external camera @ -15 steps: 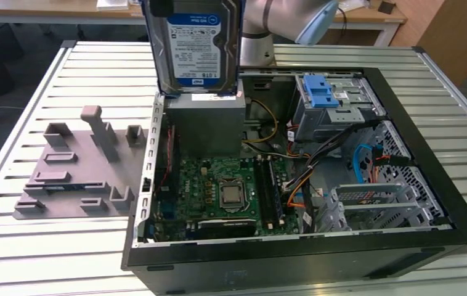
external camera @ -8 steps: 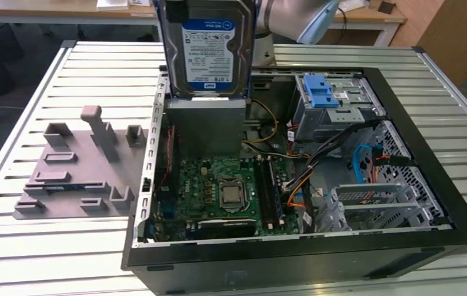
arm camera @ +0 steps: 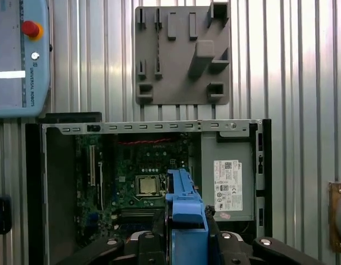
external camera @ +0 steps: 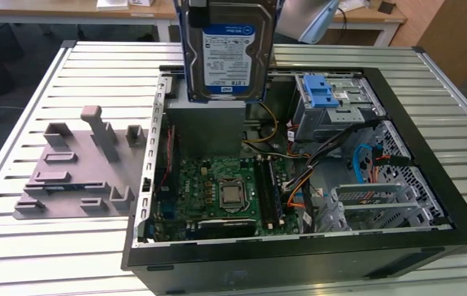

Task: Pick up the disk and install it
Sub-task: 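Insert the disk into the insertion slot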

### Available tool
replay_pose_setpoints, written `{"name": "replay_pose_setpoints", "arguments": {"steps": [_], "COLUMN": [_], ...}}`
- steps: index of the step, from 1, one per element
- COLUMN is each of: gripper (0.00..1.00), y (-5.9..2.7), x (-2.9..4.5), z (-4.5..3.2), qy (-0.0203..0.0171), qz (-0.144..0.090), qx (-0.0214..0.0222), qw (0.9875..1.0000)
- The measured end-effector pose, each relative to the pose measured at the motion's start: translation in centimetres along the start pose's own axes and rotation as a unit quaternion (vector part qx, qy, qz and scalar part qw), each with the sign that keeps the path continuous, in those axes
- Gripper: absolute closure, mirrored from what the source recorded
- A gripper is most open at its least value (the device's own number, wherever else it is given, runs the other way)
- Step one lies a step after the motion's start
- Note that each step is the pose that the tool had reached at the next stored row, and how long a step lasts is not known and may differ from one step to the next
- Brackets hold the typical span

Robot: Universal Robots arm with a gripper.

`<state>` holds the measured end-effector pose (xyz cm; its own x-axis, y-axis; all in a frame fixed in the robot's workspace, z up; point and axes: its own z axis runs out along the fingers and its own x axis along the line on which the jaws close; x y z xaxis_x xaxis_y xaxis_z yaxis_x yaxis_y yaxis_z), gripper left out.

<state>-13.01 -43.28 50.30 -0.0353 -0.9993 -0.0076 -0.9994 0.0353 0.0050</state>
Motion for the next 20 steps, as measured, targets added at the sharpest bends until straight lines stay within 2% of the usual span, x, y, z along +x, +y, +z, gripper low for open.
{"name": "replay_pose_setpoints", "arguments": {"steps": [14,20], "gripper": [0.64,0.64], "y": [-1.04,-1.38], "x": [1.84,3.0], "z": [0.22,0.26], "qy": [0.0001,0.0001], "qz": [0.0,0.0], "qx": [0.0001,0.0001], "qw": [1.0,1.0]}}
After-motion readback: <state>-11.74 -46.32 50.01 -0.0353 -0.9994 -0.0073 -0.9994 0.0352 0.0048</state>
